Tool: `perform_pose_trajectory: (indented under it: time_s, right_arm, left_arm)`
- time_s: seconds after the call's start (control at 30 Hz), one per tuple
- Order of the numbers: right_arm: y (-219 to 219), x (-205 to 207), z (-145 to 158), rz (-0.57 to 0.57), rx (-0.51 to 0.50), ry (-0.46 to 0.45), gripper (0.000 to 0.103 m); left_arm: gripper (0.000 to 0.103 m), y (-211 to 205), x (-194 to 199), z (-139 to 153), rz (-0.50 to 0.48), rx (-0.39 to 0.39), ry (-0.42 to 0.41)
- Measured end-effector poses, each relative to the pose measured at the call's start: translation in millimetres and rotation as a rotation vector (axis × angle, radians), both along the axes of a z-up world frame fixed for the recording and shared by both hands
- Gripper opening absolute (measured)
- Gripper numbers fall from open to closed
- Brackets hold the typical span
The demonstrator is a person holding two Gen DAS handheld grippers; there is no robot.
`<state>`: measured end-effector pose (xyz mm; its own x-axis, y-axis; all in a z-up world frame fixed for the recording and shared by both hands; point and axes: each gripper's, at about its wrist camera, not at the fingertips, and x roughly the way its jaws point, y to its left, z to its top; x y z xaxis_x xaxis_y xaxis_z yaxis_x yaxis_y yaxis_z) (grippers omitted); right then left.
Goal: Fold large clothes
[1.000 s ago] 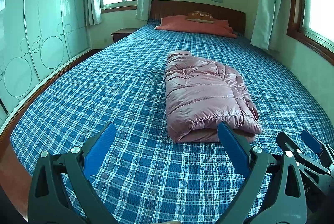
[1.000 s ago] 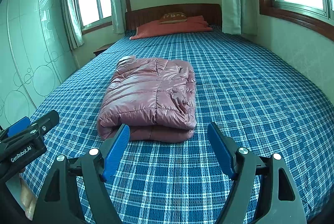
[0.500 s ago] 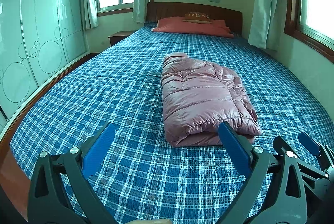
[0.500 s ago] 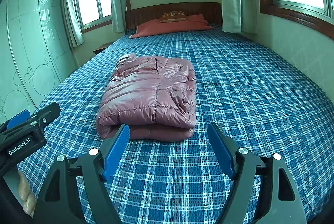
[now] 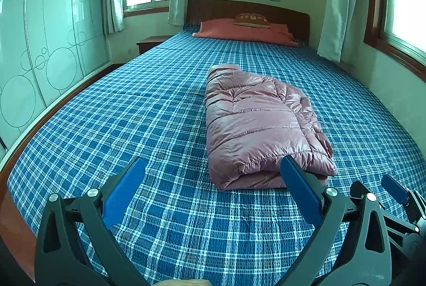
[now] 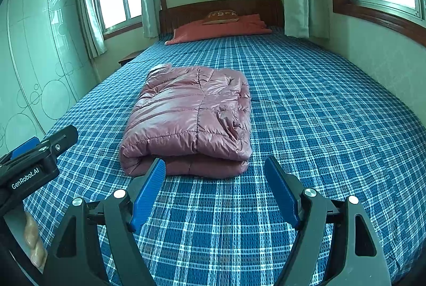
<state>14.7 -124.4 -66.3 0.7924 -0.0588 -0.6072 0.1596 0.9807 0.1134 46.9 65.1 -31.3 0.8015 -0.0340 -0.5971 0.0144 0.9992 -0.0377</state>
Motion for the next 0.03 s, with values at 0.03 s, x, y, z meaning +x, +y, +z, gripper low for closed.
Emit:
perform_pose_trajectory:
  time_s: [0.03]
  right_arm:
    - [-2.4,1.9,-2.1,-0.002,0.002,0.005,0.076]
  left_arm:
    - [0.101,1.1,3.1,-3.0,0.004,0.000,0.009]
